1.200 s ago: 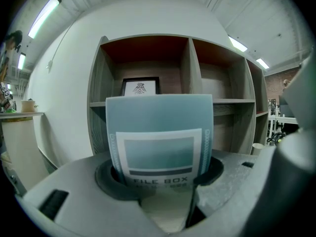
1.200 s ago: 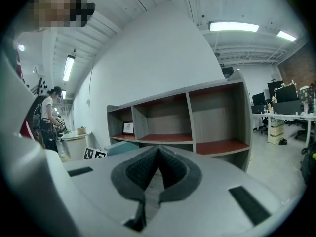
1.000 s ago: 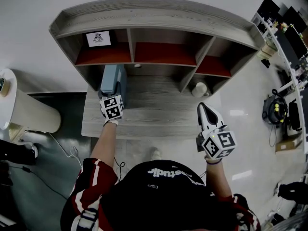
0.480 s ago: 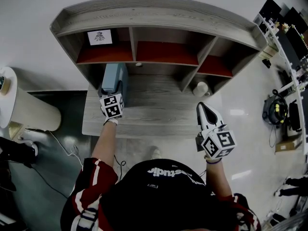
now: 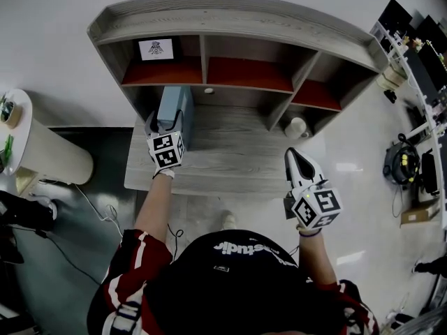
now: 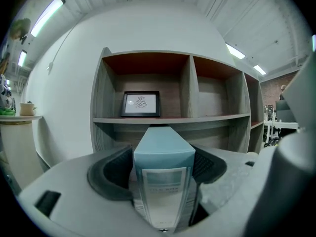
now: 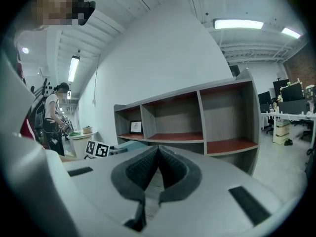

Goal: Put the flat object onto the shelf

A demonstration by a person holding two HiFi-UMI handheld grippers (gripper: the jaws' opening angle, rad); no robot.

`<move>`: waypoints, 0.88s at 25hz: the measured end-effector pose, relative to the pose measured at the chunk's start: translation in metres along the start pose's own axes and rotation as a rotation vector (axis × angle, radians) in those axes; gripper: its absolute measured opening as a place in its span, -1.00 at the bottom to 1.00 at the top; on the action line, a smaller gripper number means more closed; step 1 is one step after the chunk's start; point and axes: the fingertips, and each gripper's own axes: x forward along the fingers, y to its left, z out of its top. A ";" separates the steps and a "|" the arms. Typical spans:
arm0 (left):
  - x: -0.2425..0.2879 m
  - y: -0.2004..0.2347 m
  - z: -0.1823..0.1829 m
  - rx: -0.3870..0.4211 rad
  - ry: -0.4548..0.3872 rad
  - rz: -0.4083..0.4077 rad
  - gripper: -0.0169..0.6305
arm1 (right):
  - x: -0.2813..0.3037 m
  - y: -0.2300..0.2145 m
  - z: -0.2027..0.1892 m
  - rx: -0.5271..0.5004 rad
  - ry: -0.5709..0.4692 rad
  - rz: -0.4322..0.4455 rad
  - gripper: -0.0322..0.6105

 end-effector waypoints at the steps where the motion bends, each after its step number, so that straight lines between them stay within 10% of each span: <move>1: -0.003 0.000 0.002 -0.001 -0.003 -0.002 0.06 | -0.001 0.003 0.000 0.001 -0.002 0.002 -0.91; 22: -0.111 -0.015 0.015 -0.005 -0.015 -0.133 0.06 | -0.045 0.071 0.003 0.013 -0.059 0.009 -0.91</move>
